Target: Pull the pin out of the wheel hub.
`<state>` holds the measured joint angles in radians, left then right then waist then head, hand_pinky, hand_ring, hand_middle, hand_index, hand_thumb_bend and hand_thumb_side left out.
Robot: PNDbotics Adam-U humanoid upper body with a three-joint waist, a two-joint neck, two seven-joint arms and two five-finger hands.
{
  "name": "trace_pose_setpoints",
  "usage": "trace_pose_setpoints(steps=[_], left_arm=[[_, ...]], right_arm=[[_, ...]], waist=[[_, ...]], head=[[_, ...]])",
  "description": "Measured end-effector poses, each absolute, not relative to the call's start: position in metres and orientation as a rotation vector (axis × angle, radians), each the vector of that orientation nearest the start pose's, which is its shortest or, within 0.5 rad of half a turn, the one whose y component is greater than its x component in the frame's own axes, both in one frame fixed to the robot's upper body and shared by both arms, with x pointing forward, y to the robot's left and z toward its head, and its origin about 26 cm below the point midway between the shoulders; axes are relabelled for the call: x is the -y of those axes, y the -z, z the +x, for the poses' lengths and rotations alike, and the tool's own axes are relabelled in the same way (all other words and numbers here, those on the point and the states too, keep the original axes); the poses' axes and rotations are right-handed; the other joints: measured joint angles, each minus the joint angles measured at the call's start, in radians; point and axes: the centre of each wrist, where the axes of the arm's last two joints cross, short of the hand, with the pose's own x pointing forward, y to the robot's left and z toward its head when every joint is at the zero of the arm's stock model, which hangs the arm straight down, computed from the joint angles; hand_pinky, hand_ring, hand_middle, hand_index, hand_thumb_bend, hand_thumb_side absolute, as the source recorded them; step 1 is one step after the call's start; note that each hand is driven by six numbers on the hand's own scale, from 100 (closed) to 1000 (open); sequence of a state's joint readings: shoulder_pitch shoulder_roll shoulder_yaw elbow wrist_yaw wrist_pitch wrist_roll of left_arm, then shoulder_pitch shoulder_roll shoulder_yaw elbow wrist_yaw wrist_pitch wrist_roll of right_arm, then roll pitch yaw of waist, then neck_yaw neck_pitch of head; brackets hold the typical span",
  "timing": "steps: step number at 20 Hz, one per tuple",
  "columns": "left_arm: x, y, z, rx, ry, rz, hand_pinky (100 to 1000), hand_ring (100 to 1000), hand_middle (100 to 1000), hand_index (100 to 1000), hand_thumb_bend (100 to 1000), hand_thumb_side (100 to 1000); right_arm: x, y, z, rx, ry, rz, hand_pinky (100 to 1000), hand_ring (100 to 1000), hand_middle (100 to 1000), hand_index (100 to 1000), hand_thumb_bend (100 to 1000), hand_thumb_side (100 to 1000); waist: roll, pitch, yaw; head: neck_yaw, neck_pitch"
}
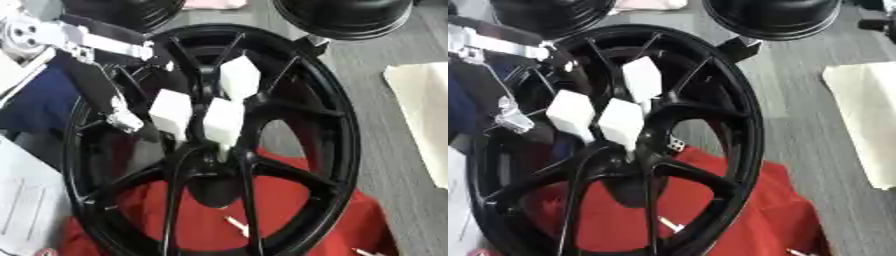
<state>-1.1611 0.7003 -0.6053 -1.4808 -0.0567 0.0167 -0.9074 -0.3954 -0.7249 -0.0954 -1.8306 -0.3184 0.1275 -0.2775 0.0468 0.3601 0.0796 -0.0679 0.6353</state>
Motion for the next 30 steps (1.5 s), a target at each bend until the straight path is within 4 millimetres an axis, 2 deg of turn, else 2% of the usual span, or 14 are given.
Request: trace_pose_setpoints(steps=[6,12,15,19,20,24,25,27,30], left_arm=[[-0.171,-0.337,0.397,1.406,2.065,0.173,840,799,693,764,460,505],[-0.168,-0.339,0.395,1.416,2.06,0.162,816,777,672,747,487,495],[-0.164,-0.341,0.39,1.429,2.077,0.159,806,767,658,738,492,459],[-0.161,-0.342,0.383,1.436,2.094,0.164,810,773,671,751,513,443],[-0.161,-0.341,0.383,1.436,2.094,0.164,818,784,697,790,541,419],[-0.162,-0.342,0.381,1.434,2.101,0.187,799,758,651,756,504,385],[-0.162,-0.342,0.38,1.433,2.102,0.194,789,745,631,738,468,367],[-0.162,-0.343,0.38,1.433,2.103,0.208,784,739,623,730,462,368],[-0.163,-0.342,0.379,1.428,2.094,0.222,773,723,606,713,396,363]], right_arm=[[0.35,-0.262,0.319,2.144,-0.115,-0.444,758,822,636,683,100,665],[0.349,-0.261,0.319,2.144,-0.113,-0.442,758,822,636,683,100,666],[0.349,-0.26,0.319,2.145,-0.106,-0.438,758,822,636,683,100,667],[0.349,-0.26,0.319,2.147,-0.103,-0.439,758,821,636,683,100,667],[0.349,-0.26,0.319,2.147,-0.103,-0.439,758,821,636,683,100,666],[0.35,-0.26,0.319,2.147,-0.1,-0.437,759,822,636,683,100,668],[0.35,-0.26,0.319,2.146,-0.098,-0.437,759,822,636,683,100,667],[0.351,-0.259,0.318,2.144,-0.095,-0.439,759,822,636,683,100,667],[0.351,-0.258,0.319,2.141,-0.094,-0.438,760,822,636,684,100,668]], waist=[[-0.001,0.001,0.0],[-0.006,0.001,0.0],[-0.006,0.001,0.001],[-0.006,0.001,0.001],[-0.006,0.001,0.001],[-0.008,0.001,0.001],[-0.009,0.001,0.001],[-0.011,0.001,0.001],[-0.013,0.001,0.001]], head=[[0.004,-0.001],[0.005,-0.001],[0.005,-0.001],[0.005,-0.001],[0.005,-0.001],[0.005,-0.004],[0.005,-0.004],[0.006,-0.005],[0.008,-0.005]])
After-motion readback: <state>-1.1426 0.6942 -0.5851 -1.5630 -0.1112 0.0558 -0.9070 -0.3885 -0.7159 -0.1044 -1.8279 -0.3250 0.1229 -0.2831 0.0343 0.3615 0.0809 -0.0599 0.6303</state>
